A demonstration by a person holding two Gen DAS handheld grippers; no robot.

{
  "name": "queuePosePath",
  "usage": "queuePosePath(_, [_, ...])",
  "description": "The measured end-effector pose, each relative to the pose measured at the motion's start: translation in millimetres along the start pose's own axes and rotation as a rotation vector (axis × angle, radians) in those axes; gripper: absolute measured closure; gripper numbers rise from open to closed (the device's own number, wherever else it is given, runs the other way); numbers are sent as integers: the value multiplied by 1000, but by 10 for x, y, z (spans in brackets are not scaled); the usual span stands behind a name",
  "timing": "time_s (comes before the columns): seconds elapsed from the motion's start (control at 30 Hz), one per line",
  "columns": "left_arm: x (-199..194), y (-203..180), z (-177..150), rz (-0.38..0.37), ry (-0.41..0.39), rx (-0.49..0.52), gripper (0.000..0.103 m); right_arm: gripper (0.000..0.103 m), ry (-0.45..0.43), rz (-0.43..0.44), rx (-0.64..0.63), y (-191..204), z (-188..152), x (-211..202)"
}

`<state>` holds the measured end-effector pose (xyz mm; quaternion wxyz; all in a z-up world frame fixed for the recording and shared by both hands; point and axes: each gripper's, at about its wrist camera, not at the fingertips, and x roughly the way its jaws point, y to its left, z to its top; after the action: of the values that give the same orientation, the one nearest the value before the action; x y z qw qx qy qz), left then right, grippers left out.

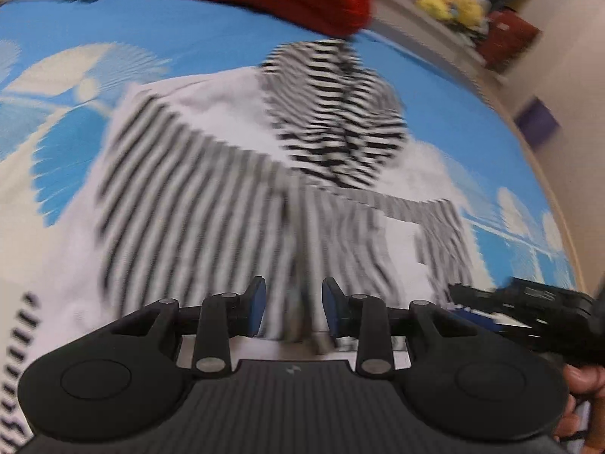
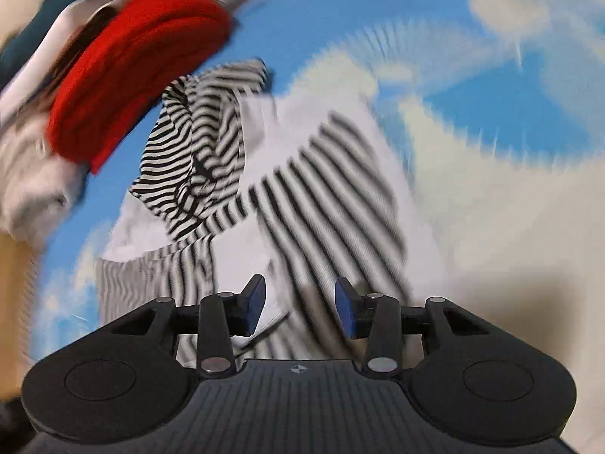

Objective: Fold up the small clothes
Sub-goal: 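Fold the held sleeve across the body toward the left gripper, release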

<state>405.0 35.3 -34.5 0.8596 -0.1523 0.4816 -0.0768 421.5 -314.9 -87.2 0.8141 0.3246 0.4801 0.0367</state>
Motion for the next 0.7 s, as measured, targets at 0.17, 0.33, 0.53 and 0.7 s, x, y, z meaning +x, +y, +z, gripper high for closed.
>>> queuePosePath(0.17, [120, -257, -83, -41, 2, 53, 67, 64, 49, 18, 91, -9, -145, 178])
queuePosePath(0.33, [120, -389, -105, -73, -16, 111, 55, 101, 3, 84, 91, 42, -91, 187])
queuePosePath(0.53, [59, -525, -126, -109, -68, 174, 48, 101, -25, 484, -56, 418, -99, -114])
queuePosePath(0.7, [-8, -256, -46, 183, -130, 46, 86, 97, 30, 526, -147, 616, -158, -139])
